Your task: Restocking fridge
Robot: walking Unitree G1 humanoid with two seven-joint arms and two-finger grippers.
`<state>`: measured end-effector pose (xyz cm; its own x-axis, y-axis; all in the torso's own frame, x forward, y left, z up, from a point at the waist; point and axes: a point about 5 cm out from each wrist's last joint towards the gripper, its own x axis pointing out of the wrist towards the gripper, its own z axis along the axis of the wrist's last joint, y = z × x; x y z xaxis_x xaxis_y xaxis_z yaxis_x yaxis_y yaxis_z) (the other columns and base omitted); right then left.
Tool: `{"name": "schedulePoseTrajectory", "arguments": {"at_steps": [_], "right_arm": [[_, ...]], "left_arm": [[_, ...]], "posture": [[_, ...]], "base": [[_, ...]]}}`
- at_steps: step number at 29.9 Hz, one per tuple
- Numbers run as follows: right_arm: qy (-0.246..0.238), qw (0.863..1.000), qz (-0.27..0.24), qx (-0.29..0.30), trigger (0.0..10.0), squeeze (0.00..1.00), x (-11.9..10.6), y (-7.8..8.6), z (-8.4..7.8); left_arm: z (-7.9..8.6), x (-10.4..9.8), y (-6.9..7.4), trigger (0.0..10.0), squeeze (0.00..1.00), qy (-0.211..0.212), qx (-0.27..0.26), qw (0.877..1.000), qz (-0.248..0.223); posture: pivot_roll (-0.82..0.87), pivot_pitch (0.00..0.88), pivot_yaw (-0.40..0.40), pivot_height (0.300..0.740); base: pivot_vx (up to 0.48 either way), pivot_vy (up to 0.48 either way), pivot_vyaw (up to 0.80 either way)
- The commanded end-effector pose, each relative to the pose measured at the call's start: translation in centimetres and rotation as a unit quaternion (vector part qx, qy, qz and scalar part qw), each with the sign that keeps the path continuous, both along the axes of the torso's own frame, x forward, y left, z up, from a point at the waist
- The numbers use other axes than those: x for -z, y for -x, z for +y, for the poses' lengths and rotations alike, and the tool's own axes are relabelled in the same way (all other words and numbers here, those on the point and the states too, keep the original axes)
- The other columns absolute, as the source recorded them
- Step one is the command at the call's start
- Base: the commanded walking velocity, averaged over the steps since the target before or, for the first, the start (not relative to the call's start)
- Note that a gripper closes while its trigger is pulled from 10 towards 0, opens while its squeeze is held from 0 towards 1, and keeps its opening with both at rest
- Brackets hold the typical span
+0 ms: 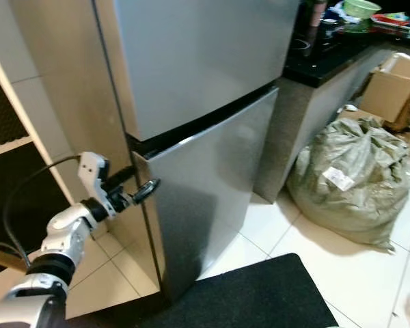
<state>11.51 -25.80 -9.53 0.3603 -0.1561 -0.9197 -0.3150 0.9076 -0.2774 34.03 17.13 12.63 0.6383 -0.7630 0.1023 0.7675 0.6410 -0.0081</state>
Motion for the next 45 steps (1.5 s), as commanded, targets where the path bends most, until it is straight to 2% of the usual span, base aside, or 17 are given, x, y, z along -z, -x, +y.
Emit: {"name": "schedulePoseTrajectory", "arguments": {"at_steps": [1,7,10,13,14,17,19,21,22,24,30,31,34,36,39,42,45], "right_arm": [[0.009,1.000,0.000,0.005,10.0,0.00,0.0,0.4,-0.3],[0.011,1.000,0.000,0.005,10.0,0.00,0.0,0.4,-0.4],[0.011,1.000,0.001,0.004,10.0,0.00,0.0,0.4,-0.4],[0.010,1.000,0.002,0.004,10.0,0.00,0.0,0.5,-0.4],[0.010,1.000,0.002,0.004,10.0,0.00,0.0,0.5,-0.4],[0.009,1.000,0.002,0.005,10.0,0.00,0.1,0.6,-0.3],[0.008,1.000,0.002,0.005,10.0,0.00,0.1,0.6,-0.2],[0.008,1.000,0.002,0.005,10.0,0.00,0.1,0.6,-0.2],[0.007,1.000,0.002,0.007,10.0,0.00,0.1,0.7,-0.2],[0.007,1.000,0.003,0.008,10.0,0.00,0.2,0.7,-0.1],[0.005,1.000,0.006,0.008,10.0,0.00,0.3,1.0,0.0],[0.005,1.000,0.006,0.008,10.0,0.00,0.3,1.0,0.0],[0.005,1.000,0.005,0.006,10.0,0.00,0.3,0.9,0.1],[0.005,1.000,0.005,0.006,10.0,0.00,0.3,0.9,0.1],[0.005,1.000,0.004,0.005,10.0,0.00,0.2,0.8,0.1],[0.007,1.000,0.003,0.002,10.0,0.00,0.2,0.7,0.1],[0.011,1.000,0.003,-0.001,10.0,0.00,0.2,0.6,0.0]], "left_arm": [[-3.1,-0.3,0.1,10.0,0.00,-0.004,0.069,0.998,-0.007],[-5.4,-0.2,0.9,10.0,0.00,0.006,0.115,0.993,-0.005],[-8.4,0.2,2.2,10.0,0.00,0.032,0.171,0.985,0.001],[-12.6,0.8,4.8,10.0,0.00,0.054,0.251,0.966,0.013],[-12.6,0.8,4.8,10.0,0.00,0.054,0.251,0.966,0.013],[-15.2,1.1,6.6,10.0,0.00,0.066,0.298,0.952,0.020],[-15.9,1.1,7.1,10.0,0.00,0.070,0.310,0.948,0.023],[-15.9,1.0,7.2,10.0,0.00,0.070,0.311,0.947,0.023],[-15.3,0.9,6.5,10.0,0.00,0.072,0.293,0.953,0.024],[-15.0,0.9,6.2,10.0,0.00,0.071,0.284,0.956,0.025],[-11.3,2.6,5.2,10.0,0.00,0.034,0.219,0.973,0.059],[-11.3,2.6,5.2,10.0,0.00,0.034,0.219,0.973,0.059],[-9.8,4.6,5.5,10.0,0.00,0.010,0.188,0.978,0.095],[-9.6,4.9,5.6,10.0,0.00,0.006,0.183,0.978,0.101],[-9.1,6.6,6.0,10.0,0.00,-0.011,0.162,0.978,0.128],[-7.8,9.7,6.8,10.0,0.00,-0.040,0.103,0.977,0.181],[-7.0,11.6,7.5,10.0,0.00,-0.063,0.056,0.973,0.214]], "posture": [[-0.13,0.000,-0.026,0.740],[-0.13,0.000,-0.029,0.740],[-0.13,0.000,-0.031,0.740],[-0.13,0.000,-0.030,0.740],[-0.13,0.000,-0.030,0.740],[-0.13,0.000,-0.027,0.740],[-0.13,0.000,-0.027,0.740],[-0.13,0.000,-0.027,0.740],[-0.14,0.000,-0.019,0.740],[-0.14,0.000,-0.019,0.740],[-0.14,0.000,-0.019,0.740],[-0.14,0.000,-0.019,0.740],[-0.14,0.000,-0.019,0.740],[-0.14,0.000,-0.019,0.740],[-0.14,0.000,-0.019,0.740],[-0.13,0.000,-0.021,0.740],[-0.13,0.000,-0.021,0.740]], "base": [[0.000,0.000,0.00],[0.000,0.000,0.00],[0.000,0.000,0.00],[0.000,0.000,0.00],[0.000,0.000,0.00],[0.000,0.000,0.00],[0.000,0.000,0.00],[0.000,0.000,0.00],[0.000,0.000,0.00],[0.000,0.000,0.00],[0.000,0.000,0.00],[0.000,0.000,0.00],[0.000,0.000,0.00],[0.000,0.000,0.00],[0.000,0.000,0.00],[0.000,0.000,0.00],[0.000,0.000,0.00]]}}
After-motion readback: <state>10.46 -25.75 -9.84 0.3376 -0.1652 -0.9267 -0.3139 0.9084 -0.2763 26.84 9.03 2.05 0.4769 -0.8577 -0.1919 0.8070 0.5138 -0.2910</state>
